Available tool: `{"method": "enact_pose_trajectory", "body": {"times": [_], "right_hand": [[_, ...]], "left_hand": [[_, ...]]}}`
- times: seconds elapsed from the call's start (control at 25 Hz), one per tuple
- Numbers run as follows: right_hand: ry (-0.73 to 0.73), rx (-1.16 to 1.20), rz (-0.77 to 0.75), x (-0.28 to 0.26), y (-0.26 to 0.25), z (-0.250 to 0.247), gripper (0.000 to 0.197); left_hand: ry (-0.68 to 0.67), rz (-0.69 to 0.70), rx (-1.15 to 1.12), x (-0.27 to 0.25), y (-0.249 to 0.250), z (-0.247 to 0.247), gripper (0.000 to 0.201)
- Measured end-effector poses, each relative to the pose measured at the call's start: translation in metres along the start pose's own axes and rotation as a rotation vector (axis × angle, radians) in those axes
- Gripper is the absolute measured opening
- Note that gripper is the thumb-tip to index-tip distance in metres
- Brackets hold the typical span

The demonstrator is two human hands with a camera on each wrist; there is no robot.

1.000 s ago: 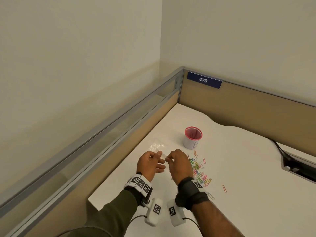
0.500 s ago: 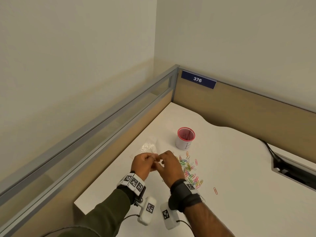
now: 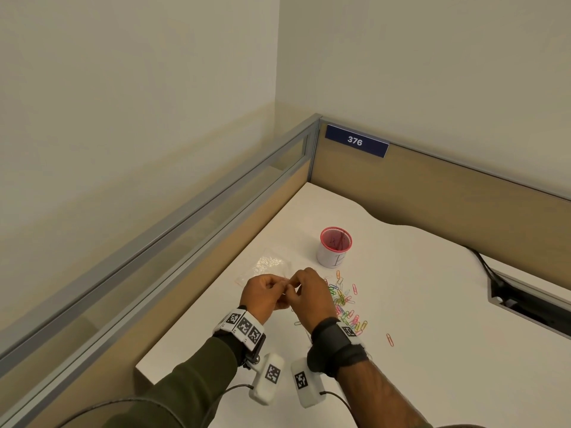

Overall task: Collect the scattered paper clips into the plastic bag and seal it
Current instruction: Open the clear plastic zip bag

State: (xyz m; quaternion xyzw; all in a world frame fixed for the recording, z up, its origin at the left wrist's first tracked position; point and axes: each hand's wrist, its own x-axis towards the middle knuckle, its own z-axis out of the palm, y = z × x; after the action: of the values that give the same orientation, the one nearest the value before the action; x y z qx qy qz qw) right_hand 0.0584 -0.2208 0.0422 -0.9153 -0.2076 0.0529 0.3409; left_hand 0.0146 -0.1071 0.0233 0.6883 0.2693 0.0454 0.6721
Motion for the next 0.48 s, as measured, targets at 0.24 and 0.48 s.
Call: {"method": "enact_pose_trajectory", "body": {"times": [0.24,0.48], "right_hand": [[0.006,0.116,-0.027,0.002,0.0,-0.007,0.01],[0.016,0.131,0.027,0.01,0.001,-0.011,0.009]], "left_hand": [[-0.063,0.009,-0.053,0.003,0.006,-0.01,0.011],[-0.123,0.053,0.001,0.012,0.012,-0.014,0.013]]}}
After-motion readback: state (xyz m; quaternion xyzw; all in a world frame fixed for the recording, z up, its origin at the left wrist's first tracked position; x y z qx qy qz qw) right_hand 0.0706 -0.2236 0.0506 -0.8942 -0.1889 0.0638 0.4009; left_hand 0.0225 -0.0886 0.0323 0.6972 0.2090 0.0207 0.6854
